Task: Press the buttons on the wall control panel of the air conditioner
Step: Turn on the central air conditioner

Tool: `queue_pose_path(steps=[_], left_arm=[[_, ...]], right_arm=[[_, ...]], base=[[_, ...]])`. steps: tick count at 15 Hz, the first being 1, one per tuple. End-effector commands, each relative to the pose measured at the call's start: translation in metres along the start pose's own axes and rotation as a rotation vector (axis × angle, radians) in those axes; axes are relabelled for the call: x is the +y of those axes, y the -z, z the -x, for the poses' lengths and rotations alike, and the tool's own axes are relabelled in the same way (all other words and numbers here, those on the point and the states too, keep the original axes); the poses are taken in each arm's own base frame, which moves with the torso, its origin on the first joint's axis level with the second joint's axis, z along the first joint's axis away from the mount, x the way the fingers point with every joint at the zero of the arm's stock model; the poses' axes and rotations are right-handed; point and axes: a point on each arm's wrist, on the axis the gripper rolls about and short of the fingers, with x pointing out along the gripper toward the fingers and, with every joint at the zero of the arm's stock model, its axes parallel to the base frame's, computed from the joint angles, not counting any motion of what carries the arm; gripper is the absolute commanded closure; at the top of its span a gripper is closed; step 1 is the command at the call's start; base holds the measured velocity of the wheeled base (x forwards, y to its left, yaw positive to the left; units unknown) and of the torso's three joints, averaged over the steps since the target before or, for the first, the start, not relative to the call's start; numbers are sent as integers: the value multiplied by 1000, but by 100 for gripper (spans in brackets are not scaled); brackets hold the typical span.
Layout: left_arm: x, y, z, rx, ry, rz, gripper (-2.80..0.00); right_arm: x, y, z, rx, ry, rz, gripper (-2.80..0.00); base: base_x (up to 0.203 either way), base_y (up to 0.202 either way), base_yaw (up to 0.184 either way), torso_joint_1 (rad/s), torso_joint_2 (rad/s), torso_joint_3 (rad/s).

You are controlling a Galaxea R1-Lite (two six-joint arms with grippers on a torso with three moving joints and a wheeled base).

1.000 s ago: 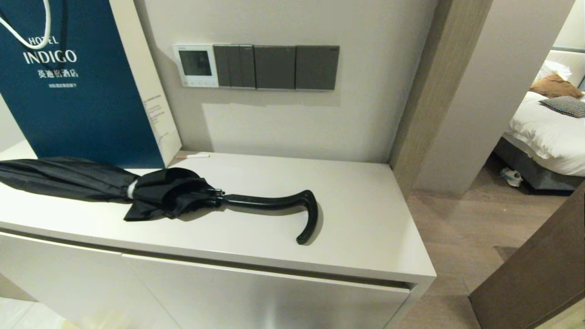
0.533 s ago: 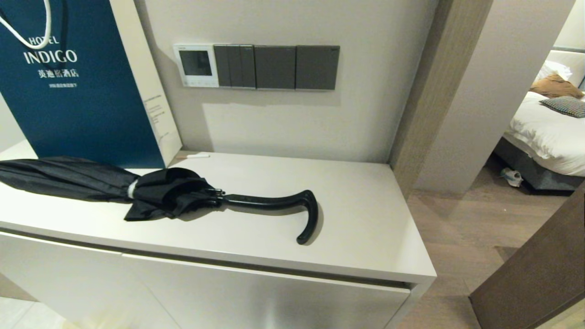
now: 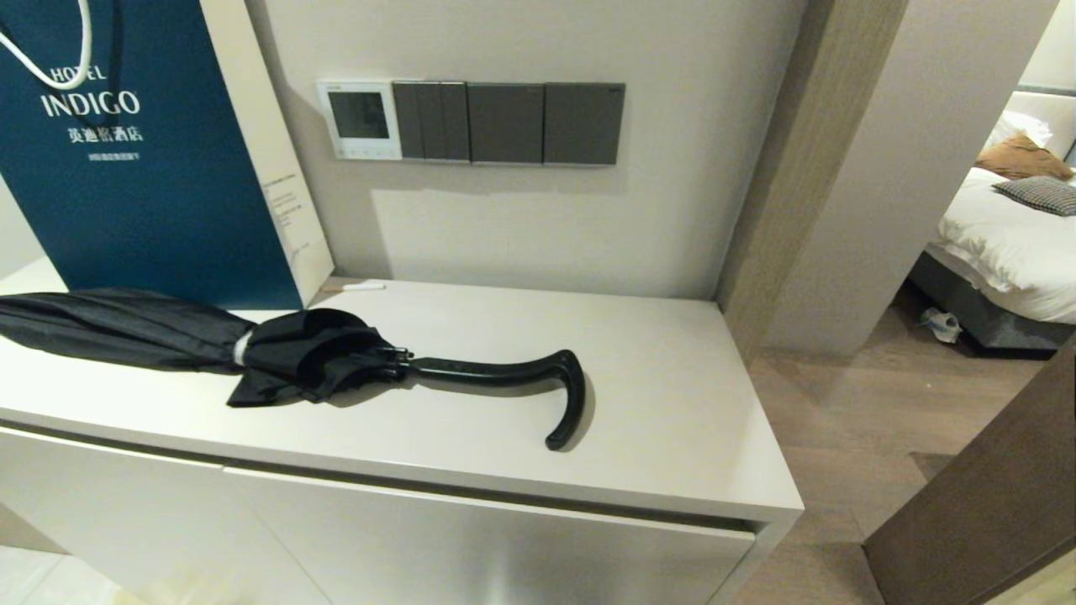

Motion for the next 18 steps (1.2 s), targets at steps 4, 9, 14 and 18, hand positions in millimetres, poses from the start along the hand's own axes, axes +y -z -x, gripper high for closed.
queue_pose_path(steps=[4,9,14,18], left_arm=[[2,-3,-19,33,10,10,0],[5,13,-121,205,91,69,0],[2,11,-130,189,111,78,0],[2,11,-130,189,111,78,0]], right_arm=[[0,0,0,3,-2,0,0],[0,0,0,3,-2,0,0],[0,0,0,3,-2,0,0],[0,0,0,3,-2,0,0]], base=[[0,0,0,0,0,0],[0,0,0,0,0,0],[0,0,0,0,0,0],[0,0,0,0,0,0]])
